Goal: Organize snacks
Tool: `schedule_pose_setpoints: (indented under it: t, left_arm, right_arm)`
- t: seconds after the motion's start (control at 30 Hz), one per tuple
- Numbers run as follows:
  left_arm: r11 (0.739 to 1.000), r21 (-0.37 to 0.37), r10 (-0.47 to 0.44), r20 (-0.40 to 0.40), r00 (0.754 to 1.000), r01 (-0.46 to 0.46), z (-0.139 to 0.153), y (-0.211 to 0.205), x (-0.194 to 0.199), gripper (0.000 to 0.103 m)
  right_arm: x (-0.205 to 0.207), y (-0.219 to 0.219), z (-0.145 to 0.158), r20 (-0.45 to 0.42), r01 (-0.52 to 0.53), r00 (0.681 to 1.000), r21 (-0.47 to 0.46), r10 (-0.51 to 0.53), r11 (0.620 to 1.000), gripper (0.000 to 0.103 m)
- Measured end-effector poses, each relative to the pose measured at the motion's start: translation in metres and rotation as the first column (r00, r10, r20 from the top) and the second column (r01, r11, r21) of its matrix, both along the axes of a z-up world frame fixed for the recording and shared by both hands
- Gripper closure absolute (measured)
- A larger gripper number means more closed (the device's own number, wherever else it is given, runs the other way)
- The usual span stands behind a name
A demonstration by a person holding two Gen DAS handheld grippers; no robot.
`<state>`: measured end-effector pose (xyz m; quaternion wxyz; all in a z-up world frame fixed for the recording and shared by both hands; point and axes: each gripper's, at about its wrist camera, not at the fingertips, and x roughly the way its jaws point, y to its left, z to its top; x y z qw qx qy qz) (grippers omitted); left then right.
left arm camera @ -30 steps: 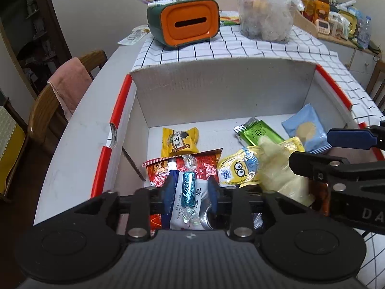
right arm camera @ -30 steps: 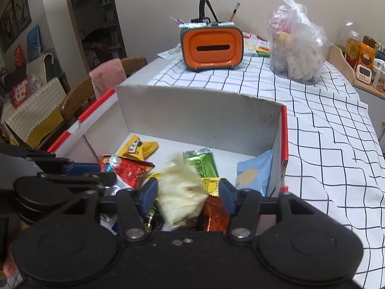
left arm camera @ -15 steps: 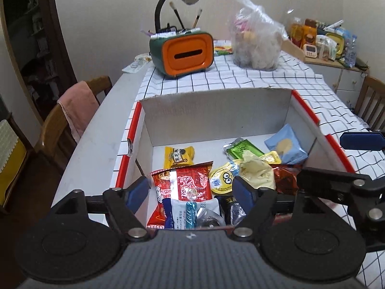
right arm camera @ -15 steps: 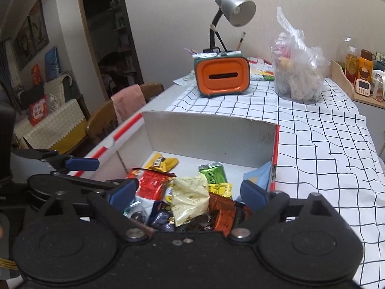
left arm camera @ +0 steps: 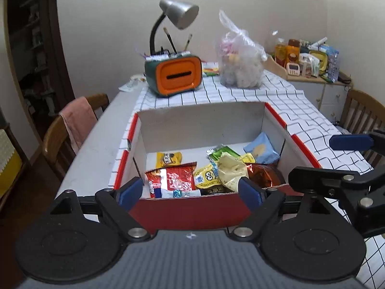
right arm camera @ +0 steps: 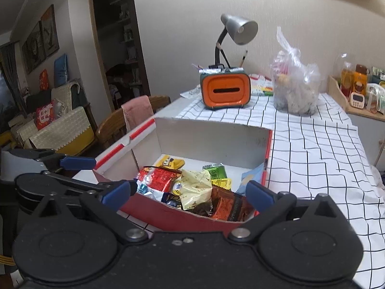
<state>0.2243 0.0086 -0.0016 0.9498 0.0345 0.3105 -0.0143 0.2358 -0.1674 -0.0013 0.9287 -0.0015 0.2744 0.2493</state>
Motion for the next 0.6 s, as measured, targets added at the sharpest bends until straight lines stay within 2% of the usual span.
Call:
schedule_pose_setpoints:
  t: [0.17, 0.43, 0.6]
  left_arm:
    - [1.000, 0.000, 0.011, 0.049, 0.999, -0.011, 0.001, -0.002, -0.015, 0.003]
    - [0.996, -0.091, 0.022, 0.042, 0.999, -0.018, -0.002, 0.007, -0.016, 0.000]
    - [0.994, -0.104, 0.035, 0.057, 0.998, -0.029, -0.005, 0.008, -0.019, 0.000]
  right_arm:
    - [-0.011, -0.003, 0.001, 0.029, 0.018, 0.999, 0.027, -0.019, 0.999, 0.000]
    - [-0.019, -0.006, 0.001, 0.066, 0.056, 0.996, 0.055, -0.059, 0.997, 0.000]
    - [-0.023, -0.009, -0.002, 0.082, 0.052, 0.995, 0.088, -0.059, 0.995, 0.000]
